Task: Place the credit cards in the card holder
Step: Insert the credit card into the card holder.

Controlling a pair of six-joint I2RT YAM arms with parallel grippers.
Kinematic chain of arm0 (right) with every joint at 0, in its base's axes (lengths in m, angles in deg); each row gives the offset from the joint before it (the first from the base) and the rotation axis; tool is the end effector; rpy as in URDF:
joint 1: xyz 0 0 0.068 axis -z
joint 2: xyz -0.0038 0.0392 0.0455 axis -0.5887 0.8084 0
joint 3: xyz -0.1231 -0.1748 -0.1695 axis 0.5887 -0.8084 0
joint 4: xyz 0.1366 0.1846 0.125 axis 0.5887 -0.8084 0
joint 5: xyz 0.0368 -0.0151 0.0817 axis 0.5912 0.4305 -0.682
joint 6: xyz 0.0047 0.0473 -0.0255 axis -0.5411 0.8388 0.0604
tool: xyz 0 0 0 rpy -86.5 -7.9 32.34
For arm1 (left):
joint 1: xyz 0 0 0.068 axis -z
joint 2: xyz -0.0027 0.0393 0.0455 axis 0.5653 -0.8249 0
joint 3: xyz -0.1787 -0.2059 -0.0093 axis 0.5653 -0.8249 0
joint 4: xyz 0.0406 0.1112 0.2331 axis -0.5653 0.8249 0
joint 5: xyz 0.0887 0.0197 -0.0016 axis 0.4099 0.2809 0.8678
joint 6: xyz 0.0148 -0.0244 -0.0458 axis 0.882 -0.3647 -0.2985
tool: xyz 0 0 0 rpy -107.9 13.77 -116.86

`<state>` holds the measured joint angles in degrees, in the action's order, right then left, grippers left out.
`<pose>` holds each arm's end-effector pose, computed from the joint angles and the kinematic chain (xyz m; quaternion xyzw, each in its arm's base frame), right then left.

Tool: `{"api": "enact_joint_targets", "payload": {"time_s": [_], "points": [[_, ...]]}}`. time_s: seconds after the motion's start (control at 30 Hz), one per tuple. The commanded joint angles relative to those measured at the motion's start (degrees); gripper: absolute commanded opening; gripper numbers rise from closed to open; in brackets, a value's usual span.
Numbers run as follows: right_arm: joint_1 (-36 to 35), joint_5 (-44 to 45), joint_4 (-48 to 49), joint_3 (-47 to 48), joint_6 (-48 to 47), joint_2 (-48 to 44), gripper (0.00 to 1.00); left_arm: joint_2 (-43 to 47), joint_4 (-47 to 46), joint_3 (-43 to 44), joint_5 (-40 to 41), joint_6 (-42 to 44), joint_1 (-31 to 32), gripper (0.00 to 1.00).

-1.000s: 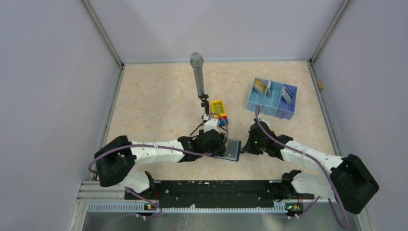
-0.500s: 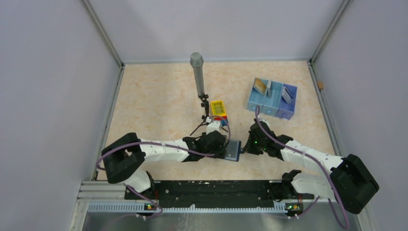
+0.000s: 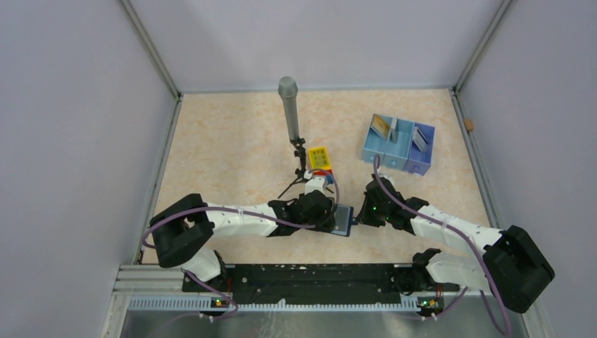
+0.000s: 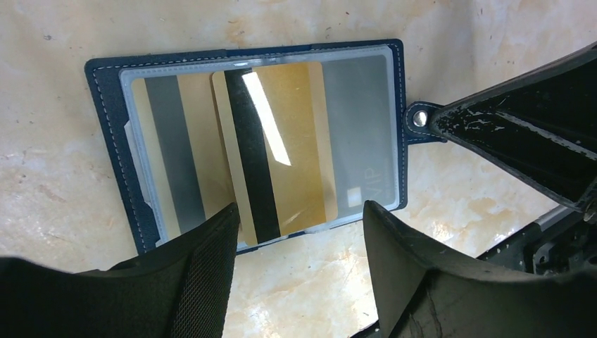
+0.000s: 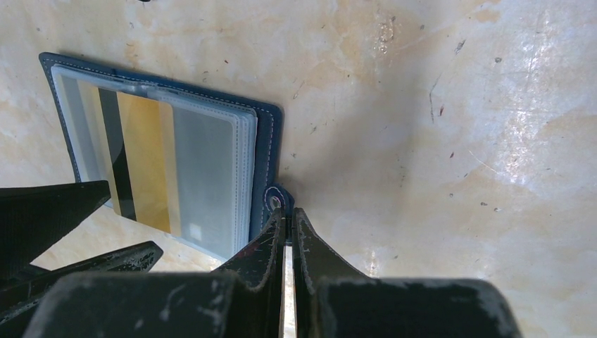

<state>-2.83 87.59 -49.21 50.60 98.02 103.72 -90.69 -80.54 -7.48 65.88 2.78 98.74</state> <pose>0.1543 0.1226 0.1600 0.0735 0.9516 0.1887 0.2312 0.1390 -0.2709 0.1688 0.0899 0.9225 -0.2422 0.2869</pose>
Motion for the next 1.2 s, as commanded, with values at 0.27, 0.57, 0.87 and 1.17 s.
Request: {"api": "enact_joint_targets", "payload": {"time_s": [0.27,0.57,0.87,1.17], "points": [[-0.6,0.5,0.0,-0.5,-0.2,-1.7,0.00,-1.7,-6.8,0.1,-3.4,-1.3,0.3,0.65],[-0.6,-0.1,0.5,-1.0,0.0,-2.0,0.00,-3.0,-7.8,1.4,-1.8,1.1,0.3,0.65],[-0.6,0.0,0.4,-1.1,0.0,-2.4,0.00,-0.9,-1.0,2.4,3.3,1.3,-0.1,0.70],[-0.6,0.0,0.1,-1.0,0.0,-2.4,0.00,-3.4,-4.0,2.9,1.6,2.2,-1.6,0.70]]}}
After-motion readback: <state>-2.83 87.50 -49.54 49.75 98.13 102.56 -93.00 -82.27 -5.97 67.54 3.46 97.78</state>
